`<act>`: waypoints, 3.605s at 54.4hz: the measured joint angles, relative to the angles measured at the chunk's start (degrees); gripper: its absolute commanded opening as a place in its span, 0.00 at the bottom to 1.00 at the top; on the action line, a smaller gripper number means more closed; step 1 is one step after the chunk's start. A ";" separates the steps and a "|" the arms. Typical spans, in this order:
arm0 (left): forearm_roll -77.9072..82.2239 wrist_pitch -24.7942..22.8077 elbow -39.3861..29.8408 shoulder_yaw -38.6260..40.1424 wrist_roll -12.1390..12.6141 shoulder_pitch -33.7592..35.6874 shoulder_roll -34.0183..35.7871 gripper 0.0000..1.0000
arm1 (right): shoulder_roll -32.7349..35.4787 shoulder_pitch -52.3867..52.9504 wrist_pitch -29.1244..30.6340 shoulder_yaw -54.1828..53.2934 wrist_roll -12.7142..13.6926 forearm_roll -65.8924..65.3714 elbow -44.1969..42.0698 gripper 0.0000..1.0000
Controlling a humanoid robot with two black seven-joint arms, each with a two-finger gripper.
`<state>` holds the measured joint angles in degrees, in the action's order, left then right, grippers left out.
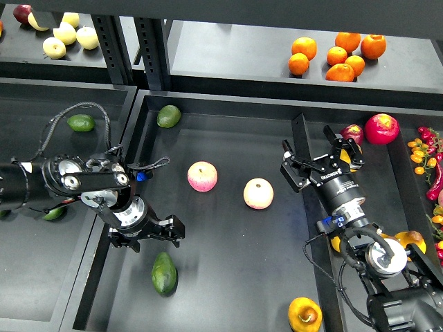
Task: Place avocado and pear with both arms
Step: 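Lower the left gripper over the dark green avocado and close it, then lift the avocado with the left gripper and carry it to the avocado bin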
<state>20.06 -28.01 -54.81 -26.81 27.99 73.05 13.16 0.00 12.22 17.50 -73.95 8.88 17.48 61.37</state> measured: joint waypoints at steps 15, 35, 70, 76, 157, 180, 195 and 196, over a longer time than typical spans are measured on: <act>0.01 0.01 2.65 -2.00 0.00 -0.47 -3.54 1.00 | 0.00 0.00 0.04 -0.37 0.00 0.09 0.28 1.00; -0.13 0.00 5.37 -2.81 0.01 -2.61 -6.32 1.00 | 0.00 -0.09 0.08 -0.41 0.00 0.18 0.56 1.00; -0.10 0.01 10.21 -2.80 0.01 -6.56 -9.64 1.00 | 0.00 -0.10 0.27 -0.41 0.00 0.23 0.50 1.00; -0.10 0.01 10.41 -2.80 0.01 -7.08 -9.86 0.99 | 0.00 -0.10 0.32 -0.41 0.00 0.24 0.50 1.00; -10.49 0.01 12.52 0.53 0.02 -3.50 -4.35 0.10 | 0.00 -1.17 0.97 -0.50 -0.09 0.45 1.01 1.00; -10.74 0.00 13.39 5.40 0.01 1.31 8.25 0.12 | 0.00 -1.14 0.97 -0.48 -0.09 0.45 1.05 1.00; -10.66 0.00 14.04 5.38 0.01 0.42 15.66 0.13 | 0.00 -1.14 0.96 -0.40 -0.10 0.45 1.09 1.00; -10.65 0.00 14.30 5.35 0.01 0.18 16.11 0.13 | 0.00 -1.14 0.96 -0.40 -0.09 0.45 1.09 1.00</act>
<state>9.41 -28.00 -40.51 -21.47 28.00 73.23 29.27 0.00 11.08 18.46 -74.35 8.79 17.93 62.46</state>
